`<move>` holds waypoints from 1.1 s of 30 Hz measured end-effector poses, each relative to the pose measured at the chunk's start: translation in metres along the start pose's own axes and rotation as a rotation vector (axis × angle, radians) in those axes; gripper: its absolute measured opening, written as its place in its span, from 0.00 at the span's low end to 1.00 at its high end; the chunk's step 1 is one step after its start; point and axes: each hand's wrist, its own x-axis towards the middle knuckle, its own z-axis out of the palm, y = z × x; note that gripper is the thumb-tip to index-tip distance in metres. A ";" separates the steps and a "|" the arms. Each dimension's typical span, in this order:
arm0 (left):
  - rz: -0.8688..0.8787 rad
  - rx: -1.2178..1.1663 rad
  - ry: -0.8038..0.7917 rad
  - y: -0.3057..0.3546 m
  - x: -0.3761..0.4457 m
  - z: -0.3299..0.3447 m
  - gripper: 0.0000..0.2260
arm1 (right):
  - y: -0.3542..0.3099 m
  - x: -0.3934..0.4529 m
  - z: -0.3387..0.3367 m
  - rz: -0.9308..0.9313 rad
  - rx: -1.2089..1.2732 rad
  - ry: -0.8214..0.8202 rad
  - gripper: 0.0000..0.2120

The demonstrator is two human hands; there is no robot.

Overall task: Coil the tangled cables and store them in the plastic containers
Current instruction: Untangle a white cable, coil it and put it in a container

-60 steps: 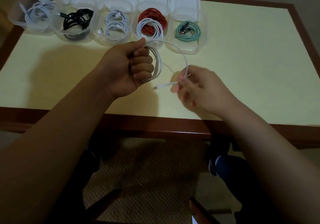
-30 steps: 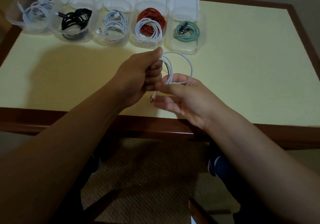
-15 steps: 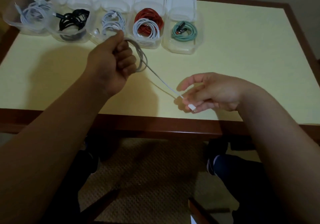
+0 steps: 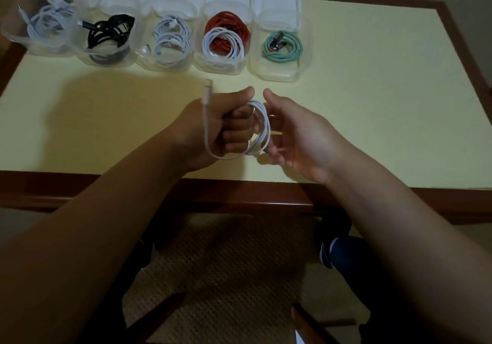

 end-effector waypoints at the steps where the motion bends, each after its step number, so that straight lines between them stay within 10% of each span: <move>1: 0.017 0.050 0.042 0.000 0.000 0.000 0.21 | 0.001 0.000 0.000 -0.012 -0.021 0.004 0.17; 14: 0.103 0.313 0.130 -0.012 0.005 0.003 0.22 | -0.007 -0.006 -0.010 0.067 0.018 -0.142 0.18; 21: 0.137 0.225 0.437 -0.008 0.011 0.004 0.30 | -0.005 0.002 -0.010 -0.135 -0.043 0.113 0.18; 27: 0.406 0.493 0.509 -0.017 0.009 0.002 0.05 | 0.000 0.005 -0.012 -0.168 -0.127 0.168 0.19; 33: 0.330 0.393 0.616 -0.013 0.009 -0.008 0.05 | -0.008 0.003 -0.024 -0.150 0.070 0.219 0.19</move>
